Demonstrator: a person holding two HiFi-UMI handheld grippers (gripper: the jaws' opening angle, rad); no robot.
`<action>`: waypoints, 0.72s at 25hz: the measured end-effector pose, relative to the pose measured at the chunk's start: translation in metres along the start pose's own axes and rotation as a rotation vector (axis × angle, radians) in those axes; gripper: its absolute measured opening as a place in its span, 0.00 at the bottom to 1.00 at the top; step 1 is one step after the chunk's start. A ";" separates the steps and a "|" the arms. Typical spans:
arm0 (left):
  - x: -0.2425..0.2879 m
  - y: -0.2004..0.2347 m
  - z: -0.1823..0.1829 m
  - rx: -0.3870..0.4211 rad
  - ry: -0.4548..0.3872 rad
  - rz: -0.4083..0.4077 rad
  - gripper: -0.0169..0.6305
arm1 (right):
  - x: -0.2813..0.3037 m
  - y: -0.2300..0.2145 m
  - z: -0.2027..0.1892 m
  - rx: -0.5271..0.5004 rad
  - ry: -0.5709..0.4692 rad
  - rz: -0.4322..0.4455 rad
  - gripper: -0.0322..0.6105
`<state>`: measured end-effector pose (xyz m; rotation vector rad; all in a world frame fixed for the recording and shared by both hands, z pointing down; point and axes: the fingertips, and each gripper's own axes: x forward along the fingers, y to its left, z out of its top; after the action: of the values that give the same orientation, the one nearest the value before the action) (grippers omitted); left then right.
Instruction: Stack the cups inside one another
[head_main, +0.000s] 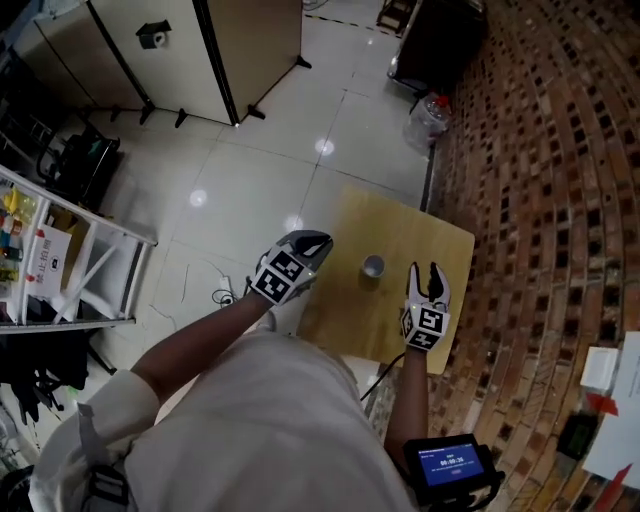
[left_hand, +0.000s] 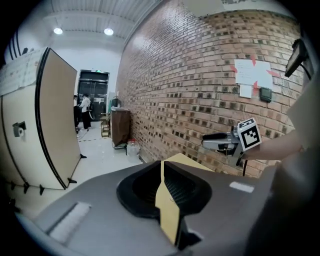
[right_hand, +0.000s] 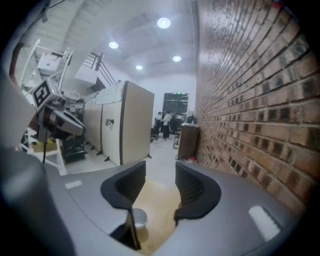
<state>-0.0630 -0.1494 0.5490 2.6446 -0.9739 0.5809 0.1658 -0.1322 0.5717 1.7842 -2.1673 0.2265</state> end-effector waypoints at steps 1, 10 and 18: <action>0.003 0.000 0.004 0.002 -0.012 -0.009 0.09 | -0.006 -0.003 0.007 0.036 -0.033 -0.021 0.34; 0.030 0.038 0.034 0.005 -0.043 -0.011 0.08 | -0.030 -0.024 0.040 0.092 -0.146 -0.093 0.35; 0.042 0.019 0.035 -0.051 -0.056 -0.015 0.06 | -0.055 -0.044 0.013 0.116 -0.123 -0.123 0.35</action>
<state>-0.0366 -0.2000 0.5389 2.6334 -0.9703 0.4747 0.2159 -0.0950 0.5370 2.0379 -2.1561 0.2234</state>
